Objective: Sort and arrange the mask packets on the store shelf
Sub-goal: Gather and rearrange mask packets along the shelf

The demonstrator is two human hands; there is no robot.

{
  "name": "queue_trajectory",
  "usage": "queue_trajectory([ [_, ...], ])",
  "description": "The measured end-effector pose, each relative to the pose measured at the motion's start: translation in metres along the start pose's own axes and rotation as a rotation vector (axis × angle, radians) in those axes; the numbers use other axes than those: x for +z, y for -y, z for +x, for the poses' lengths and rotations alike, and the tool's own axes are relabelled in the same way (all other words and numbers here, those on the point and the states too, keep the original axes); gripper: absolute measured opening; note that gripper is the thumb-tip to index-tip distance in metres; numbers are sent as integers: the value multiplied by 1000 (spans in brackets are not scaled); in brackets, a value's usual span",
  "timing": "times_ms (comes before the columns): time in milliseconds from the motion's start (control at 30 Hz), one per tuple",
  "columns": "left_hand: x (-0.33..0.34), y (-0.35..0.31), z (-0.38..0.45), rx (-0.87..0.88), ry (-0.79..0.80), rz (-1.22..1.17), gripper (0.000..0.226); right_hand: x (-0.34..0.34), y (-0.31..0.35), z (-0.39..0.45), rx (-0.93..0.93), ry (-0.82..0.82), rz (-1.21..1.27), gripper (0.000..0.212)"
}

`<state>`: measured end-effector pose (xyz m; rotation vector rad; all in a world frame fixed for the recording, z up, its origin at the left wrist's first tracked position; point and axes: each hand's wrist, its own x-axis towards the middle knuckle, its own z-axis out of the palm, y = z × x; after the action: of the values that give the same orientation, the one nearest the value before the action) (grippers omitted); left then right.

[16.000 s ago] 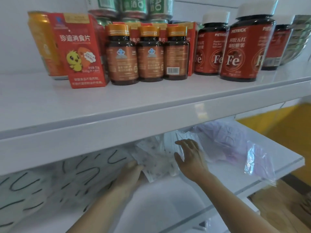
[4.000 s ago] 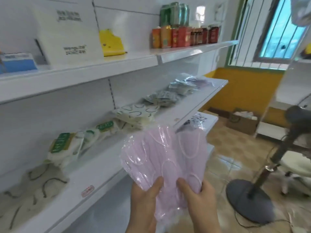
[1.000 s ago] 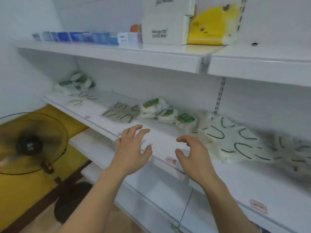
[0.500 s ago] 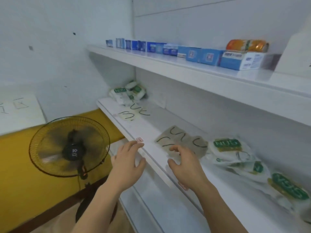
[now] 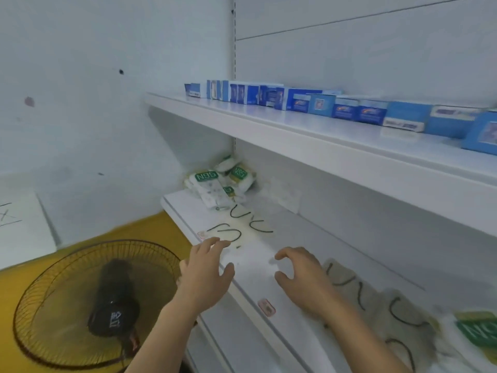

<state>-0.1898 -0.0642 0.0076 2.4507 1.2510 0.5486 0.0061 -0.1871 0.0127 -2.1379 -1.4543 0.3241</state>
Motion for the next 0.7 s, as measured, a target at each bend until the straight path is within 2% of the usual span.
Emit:
queue_trajectory([
  [100,5,36,54,24,31,-23,47,29,10,50,65,-4,42,32],
  [200,12,78,112,11,89,-80,49,64,23,97,207,-19,54,34],
  [333,29,99,173,3,231,-66,59,95,44,142,410,-60,-142,34],
  [433,41,92,197,113,282,61,63,111,51,160,483,-147,-171,30],
  [533,49,88,209,229,311,82,55,122,48,166,551,-266,-134,18],
  [633,46,102,230,223,246,-146,42,124,43,174,537,-390,-110,3],
  [700,36,122,254,145,77,-381,32,119,41,191,454,-472,-46,16],
])
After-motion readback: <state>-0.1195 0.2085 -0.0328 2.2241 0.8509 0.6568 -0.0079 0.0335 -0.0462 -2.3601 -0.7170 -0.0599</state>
